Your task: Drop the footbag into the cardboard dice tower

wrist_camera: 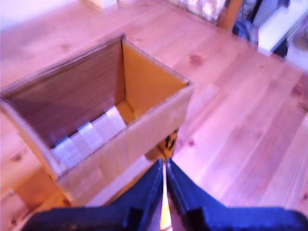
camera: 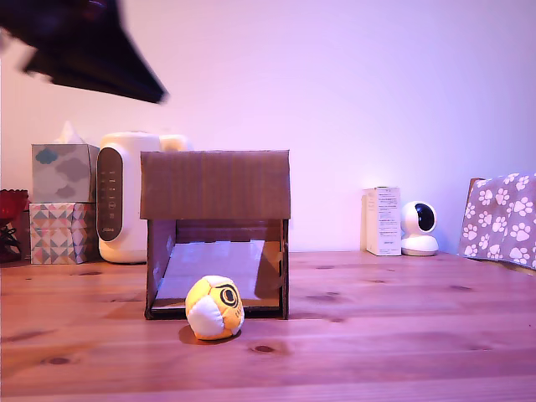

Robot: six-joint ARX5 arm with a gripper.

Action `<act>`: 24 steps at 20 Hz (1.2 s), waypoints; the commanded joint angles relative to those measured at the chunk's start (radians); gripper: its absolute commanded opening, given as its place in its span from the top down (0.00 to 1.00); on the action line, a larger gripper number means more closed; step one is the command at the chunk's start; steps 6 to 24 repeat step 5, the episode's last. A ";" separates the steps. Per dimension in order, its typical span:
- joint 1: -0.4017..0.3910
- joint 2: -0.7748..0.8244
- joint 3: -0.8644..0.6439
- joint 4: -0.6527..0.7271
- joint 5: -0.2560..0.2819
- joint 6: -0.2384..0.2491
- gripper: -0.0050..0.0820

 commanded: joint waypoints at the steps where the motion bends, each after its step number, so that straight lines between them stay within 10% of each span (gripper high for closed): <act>1: 0.044 -0.055 -0.079 0.028 -0.001 -0.034 0.97; 5: 0.181 -0.269 -0.218 0.032 -0.018 -0.070 0.97; 24: 0.181 -0.269 -0.218 0.032 -0.018 -0.070 0.97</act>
